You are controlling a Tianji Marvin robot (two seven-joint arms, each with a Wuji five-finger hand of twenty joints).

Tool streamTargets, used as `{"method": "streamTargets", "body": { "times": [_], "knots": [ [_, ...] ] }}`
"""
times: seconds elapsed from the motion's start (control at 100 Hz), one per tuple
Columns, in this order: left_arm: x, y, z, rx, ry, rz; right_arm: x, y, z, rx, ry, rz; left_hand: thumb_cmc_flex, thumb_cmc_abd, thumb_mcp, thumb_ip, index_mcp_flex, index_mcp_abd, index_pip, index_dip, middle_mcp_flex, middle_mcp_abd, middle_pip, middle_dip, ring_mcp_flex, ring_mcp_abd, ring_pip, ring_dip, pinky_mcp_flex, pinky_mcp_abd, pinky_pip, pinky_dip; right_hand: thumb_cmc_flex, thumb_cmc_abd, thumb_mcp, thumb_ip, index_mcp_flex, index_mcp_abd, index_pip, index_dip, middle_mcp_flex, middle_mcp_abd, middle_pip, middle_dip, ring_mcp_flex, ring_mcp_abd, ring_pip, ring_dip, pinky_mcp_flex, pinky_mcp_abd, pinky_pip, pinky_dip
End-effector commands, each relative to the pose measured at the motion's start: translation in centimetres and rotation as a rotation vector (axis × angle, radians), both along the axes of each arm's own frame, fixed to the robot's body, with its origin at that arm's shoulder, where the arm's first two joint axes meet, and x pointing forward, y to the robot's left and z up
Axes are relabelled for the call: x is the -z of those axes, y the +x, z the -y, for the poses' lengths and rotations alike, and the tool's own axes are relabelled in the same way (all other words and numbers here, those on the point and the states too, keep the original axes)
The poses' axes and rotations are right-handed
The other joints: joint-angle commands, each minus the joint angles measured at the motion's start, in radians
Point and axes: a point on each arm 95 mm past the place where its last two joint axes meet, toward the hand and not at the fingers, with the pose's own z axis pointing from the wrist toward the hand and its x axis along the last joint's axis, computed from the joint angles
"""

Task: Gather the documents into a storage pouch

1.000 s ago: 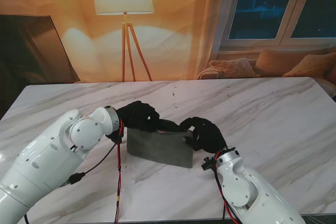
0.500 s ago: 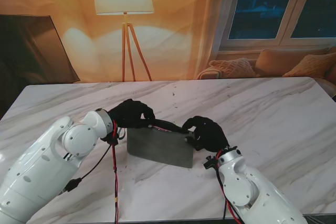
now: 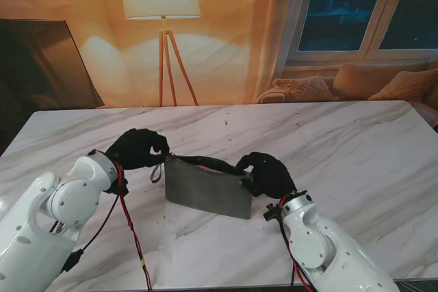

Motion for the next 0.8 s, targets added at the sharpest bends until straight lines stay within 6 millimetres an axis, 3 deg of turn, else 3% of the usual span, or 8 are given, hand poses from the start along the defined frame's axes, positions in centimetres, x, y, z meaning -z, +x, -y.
{"method": "streamTargets", "body": {
  "times": [0.0, 0.13, 0.3, 0.47, 0.58, 0.66, 0.79],
  "knots": [
    [0.8, -0.8, -0.5, -0.010, -0.001, -0.055, 0.1, -0.1, -0.3, -0.007, -0.007, -0.016, 0.017, -0.021, -0.021, -0.020, 0.062, 0.015, 0.052, -0.037, 0.066, 0.022, 0.041, 0.038, 0.058, 0.071, 0.054, 0.035, 0.025, -0.010, 0.042, 0.053, 0.021, 0.015, 0.035, -0.027, 0.019, 0.009, 0.012, -0.008, 0.031, -0.006, 0.007, 0.004, 0.030, -0.015, 0.015, -0.015, 0.007, -0.018, 0.033, -0.001],
    [1.5, -1.9, -1.4, -0.047, -0.012, -0.092, 0.1, -0.1, -0.4, -0.008, -0.005, -0.020, -0.015, 0.000, -0.021, -0.017, 0.111, 0.039, 0.019, -0.083, 0.177, 0.031, 0.108, 0.063, 0.167, 0.096, 0.137, 0.050, 0.119, 0.033, 0.099, 0.101, 0.021, 0.022, 0.028, -0.027, 0.016, 0.011, 0.011, -0.009, 0.032, -0.005, 0.006, 0.005, 0.029, -0.015, 0.016, -0.017, 0.005, -0.017, 0.034, -0.003],
    [3.2, -2.9, -2.1, -0.096, -0.003, -0.170, 0.0, -0.1, -0.5, -0.009, -0.003, -0.017, -0.044, 0.045, -0.057, 0.004, 0.103, 0.059, -0.075, -0.085, 0.186, 0.044, 0.081, 0.035, 0.164, 0.125, 0.115, 0.016, 0.123, 0.047, 0.082, 0.107, 0.021, 0.027, 0.023, -0.026, 0.016, 0.010, 0.010, -0.011, 0.031, -0.005, 0.006, 0.006, 0.028, -0.015, 0.016, -0.018, 0.002, -0.017, 0.033, -0.004],
    [5.4, -3.5, -2.3, -0.156, -0.001, -0.240, 0.0, -0.1, -0.5, -0.010, -0.001, -0.017, -0.095, 0.105, -0.080, 0.051, -0.003, 0.085, -0.354, -0.018, 0.113, 0.049, -0.001, -0.025, 0.077, 0.128, 0.017, -0.034, 0.047, 0.027, 0.032, 0.046, 0.022, 0.029, 0.022, -0.025, 0.016, 0.011, 0.010, -0.011, 0.031, -0.006, 0.005, 0.007, 0.028, -0.015, 0.016, -0.018, 0.002, -0.017, 0.033, -0.005],
    [6.7, -3.5, -2.5, -0.189, 0.011, -0.269, 0.0, -0.2, -0.5, -0.013, -0.001, -0.016, -0.121, 0.143, -0.079, 0.087, -0.061, 0.095, -0.442, -0.031, 0.036, 0.041, -0.076, -0.067, 0.015, 0.114, -0.067, -0.071, -0.008, 0.009, -0.008, 0.009, 0.022, 0.030, 0.021, -0.025, 0.017, 0.010, 0.010, -0.011, 0.032, -0.005, 0.004, 0.008, 0.027, -0.014, 0.015, -0.019, 0.001, -0.017, 0.034, -0.006],
    [7.5, -3.4, -2.6, -0.211, 0.011, -0.288, 0.1, -0.2, -0.4, -0.014, 0.000, -0.014, -0.114, 0.142, -0.084, 0.091, -0.147, 0.077, -0.505, -0.044, -0.094, 0.023, -0.188, -0.148, -0.060, 0.095, -0.180, -0.132, -0.071, -0.007, -0.049, -0.045, 0.021, 0.031, 0.020, -0.025, 0.018, 0.011, 0.010, -0.011, 0.032, -0.005, 0.004, 0.008, 0.027, -0.015, 0.015, -0.019, 0.001, -0.017, 0.034, -0.006],
    [8.5, -3.2, -2.9, -0.232, 0.009, -0.325, 0.1, -0.2, -0.4, -0.014, 0.002, -0.013, -0.106, 0.136, -0.080, 0.093, -0.188, 0.066, -0.532, -0.043, -0.161, 0.008, -0.237, -0.200, -0.112, 0.075, -0.276, -0.189, -0.119, -0.017, -0.080, -0.108, 0.023, 0.033, 0.020, -0.025, 0.018, 0.010, 0.010, -0.012, 0.032, -0.006, 0.004, 0.009, 0.027, -0.015, 0.014, -0.019, 0.001, -0.017, 0.034, -0.007]
  ]
}}
